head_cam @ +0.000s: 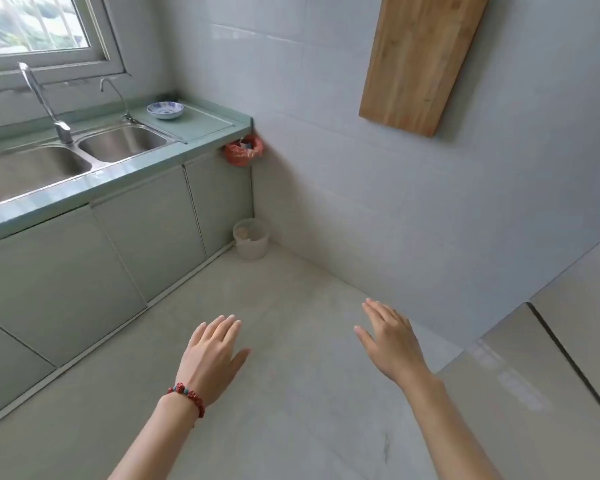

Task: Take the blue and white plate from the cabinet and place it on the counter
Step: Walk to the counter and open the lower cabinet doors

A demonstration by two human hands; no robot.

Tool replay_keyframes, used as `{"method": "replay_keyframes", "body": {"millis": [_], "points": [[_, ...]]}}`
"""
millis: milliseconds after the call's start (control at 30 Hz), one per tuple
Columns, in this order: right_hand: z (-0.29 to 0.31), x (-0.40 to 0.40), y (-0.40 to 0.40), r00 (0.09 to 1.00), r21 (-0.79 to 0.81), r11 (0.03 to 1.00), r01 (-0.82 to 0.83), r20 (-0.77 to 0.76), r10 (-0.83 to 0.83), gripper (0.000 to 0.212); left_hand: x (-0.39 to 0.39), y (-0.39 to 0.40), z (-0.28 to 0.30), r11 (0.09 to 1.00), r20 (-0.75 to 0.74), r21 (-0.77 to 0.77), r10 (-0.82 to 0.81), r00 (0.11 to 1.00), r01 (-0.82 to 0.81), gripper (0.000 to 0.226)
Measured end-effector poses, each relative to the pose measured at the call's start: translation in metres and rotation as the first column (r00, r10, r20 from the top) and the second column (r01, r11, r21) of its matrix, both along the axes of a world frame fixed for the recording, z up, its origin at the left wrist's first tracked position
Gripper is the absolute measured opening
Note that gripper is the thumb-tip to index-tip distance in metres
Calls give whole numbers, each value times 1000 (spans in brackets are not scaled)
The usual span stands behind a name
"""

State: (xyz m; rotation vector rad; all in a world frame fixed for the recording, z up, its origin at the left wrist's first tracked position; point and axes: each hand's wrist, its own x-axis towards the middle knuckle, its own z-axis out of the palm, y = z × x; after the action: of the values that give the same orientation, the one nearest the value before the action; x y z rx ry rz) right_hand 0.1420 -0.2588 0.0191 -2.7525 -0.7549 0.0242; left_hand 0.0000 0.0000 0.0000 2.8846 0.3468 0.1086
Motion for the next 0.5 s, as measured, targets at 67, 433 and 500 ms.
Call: {"method": "replay_keyframes", "body": {"millis": [67, 433, 500], "points": [[-3, 1, 16, 999, 36, 998, -48, 15, 48, 47, -9, 9, -1, 999, -6, -13, 52, 999, -53, 86], [-4, 15, 115, 868, 29, 868, -496, 65, 493, 49, -71, 16, 7, 856, -10, 1, 516, 856, -516, 82], [-2, 20, 129, 808, 25, 809, -587, 71, 585, 48, -83, 7, 7, 794, -23, -7, 608, 794, -608, 82]]}}
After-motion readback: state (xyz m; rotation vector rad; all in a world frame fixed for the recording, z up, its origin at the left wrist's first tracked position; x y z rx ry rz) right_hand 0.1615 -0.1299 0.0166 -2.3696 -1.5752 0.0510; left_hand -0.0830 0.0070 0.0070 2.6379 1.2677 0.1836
